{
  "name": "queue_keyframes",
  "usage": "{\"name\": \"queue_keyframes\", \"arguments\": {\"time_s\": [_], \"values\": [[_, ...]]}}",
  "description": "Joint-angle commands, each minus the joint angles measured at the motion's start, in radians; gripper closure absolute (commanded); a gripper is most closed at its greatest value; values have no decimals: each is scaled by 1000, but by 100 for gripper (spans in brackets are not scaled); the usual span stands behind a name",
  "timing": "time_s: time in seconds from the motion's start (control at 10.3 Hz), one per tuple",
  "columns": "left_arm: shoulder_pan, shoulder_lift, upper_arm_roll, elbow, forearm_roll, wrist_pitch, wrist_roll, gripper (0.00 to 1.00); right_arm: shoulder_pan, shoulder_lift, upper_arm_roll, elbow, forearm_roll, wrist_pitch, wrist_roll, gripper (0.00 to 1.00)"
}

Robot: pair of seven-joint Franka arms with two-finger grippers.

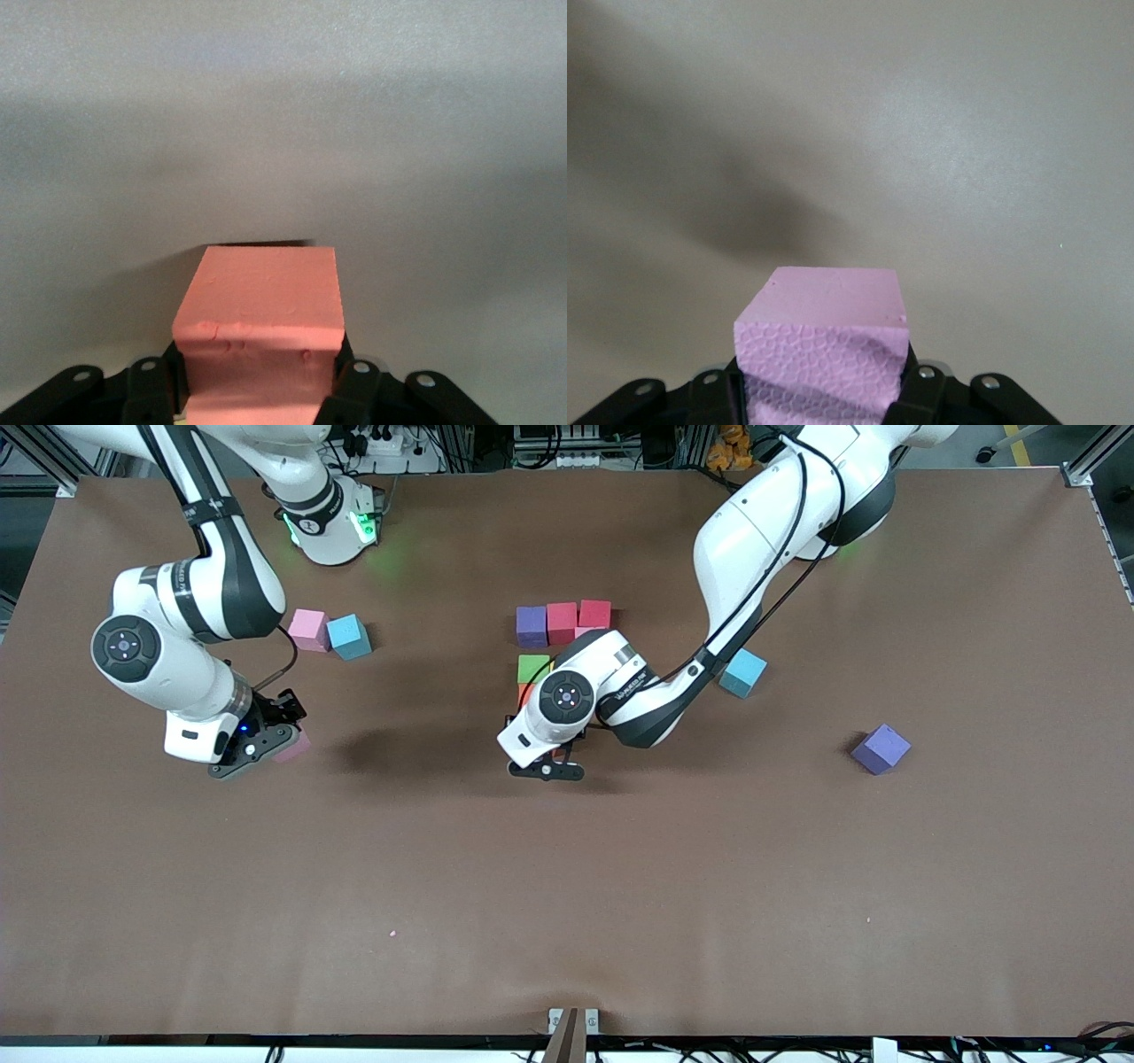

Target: Form number 2 with 11 blocks

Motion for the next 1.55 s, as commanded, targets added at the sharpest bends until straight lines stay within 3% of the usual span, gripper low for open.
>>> {"name": "queue_keyframes", "arguments": {"time_s": [0.0, 0.77, 1.45], "values": [[-12, 14, 10, 29, -27, 4, 23, 44, 11, 1, -7, -1, 12, 10, 13, 68], [-13, 14, 14, 25, -29, 4, 20, 43, 95, 7, -7, -14, 44, 35, 127, 68], [-13, 21, 14, 23, -41, 21, 14, 44, 104, 7, -7, -13, 43, 32, 135, 68]]}}
